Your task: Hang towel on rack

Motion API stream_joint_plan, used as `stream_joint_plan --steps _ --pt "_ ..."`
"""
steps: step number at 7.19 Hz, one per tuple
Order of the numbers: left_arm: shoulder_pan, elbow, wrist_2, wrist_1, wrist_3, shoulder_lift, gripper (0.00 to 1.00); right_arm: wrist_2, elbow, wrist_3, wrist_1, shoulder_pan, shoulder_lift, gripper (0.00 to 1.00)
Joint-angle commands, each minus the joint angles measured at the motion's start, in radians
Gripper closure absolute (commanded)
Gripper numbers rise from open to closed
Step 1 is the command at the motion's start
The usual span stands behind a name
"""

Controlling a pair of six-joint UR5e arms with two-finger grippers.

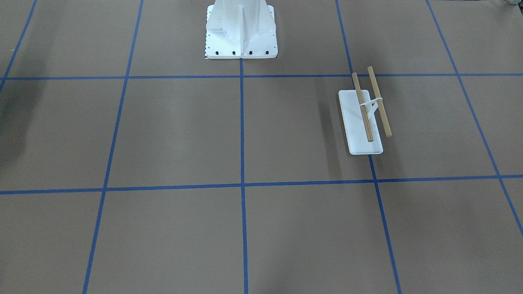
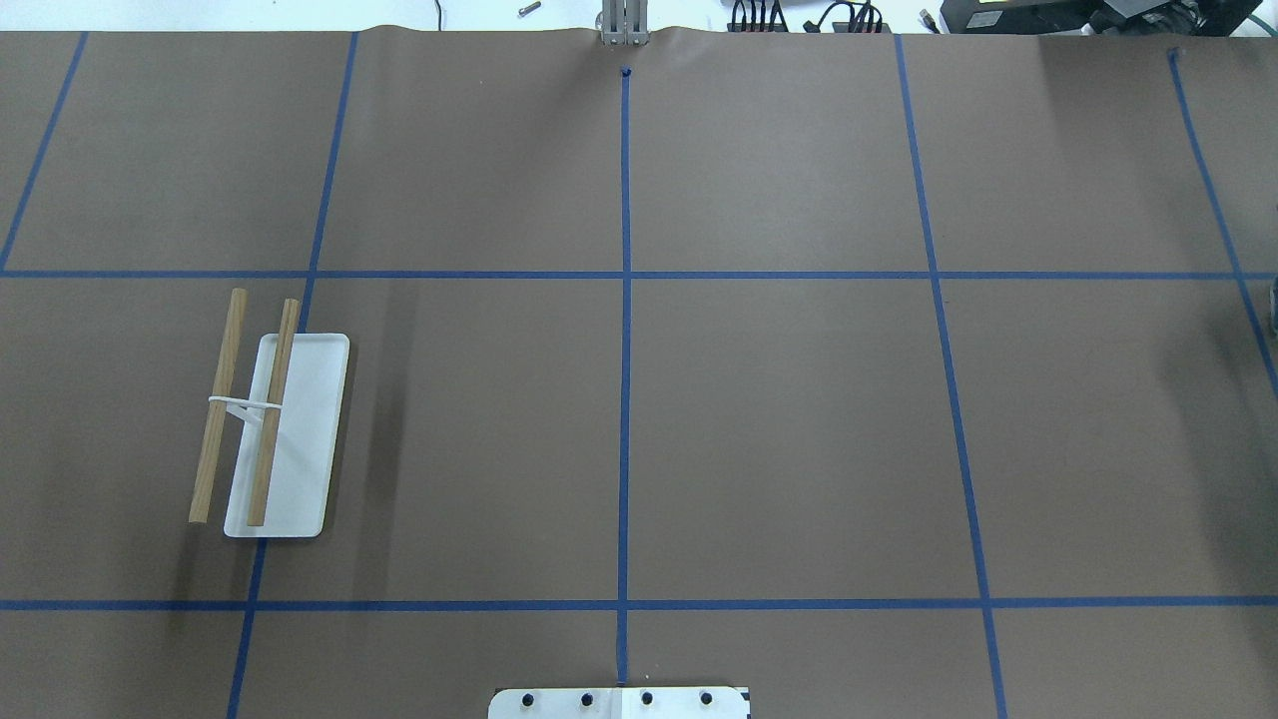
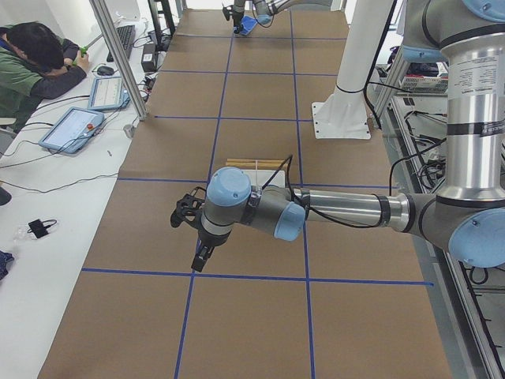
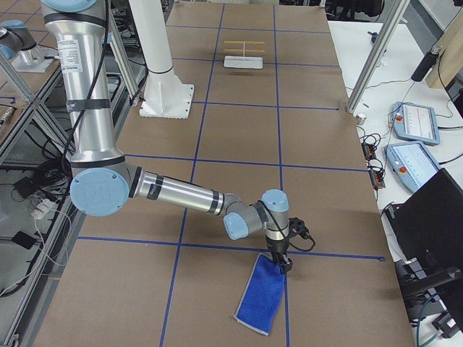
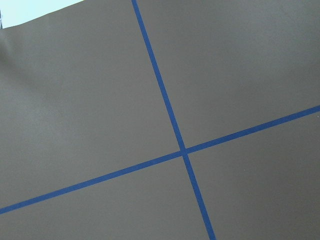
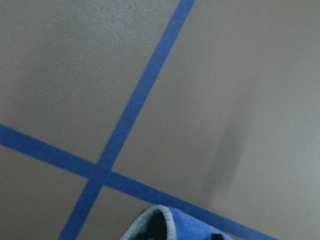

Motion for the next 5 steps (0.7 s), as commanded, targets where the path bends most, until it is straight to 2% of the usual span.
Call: stream_joint_plan --steps 1,4,5 --pt "0.000 0.002 0.000 0.000 -0.001 0.002 0.01 -0.001 0.000 -0.001 -0.001 -0.002 0.009 1.00" --pt "0.000 0.008 0.000 0.000 -0.001 0.002 0.01 0.012 0.015 -0.010 -0.001 0.006 0.009 1.00" --pt "0.000 0.008 -0.002 0.000 -0.003 0.002 0.01 0.017 0.047 -0.010 -0.012 0.024 0.011 1.00"
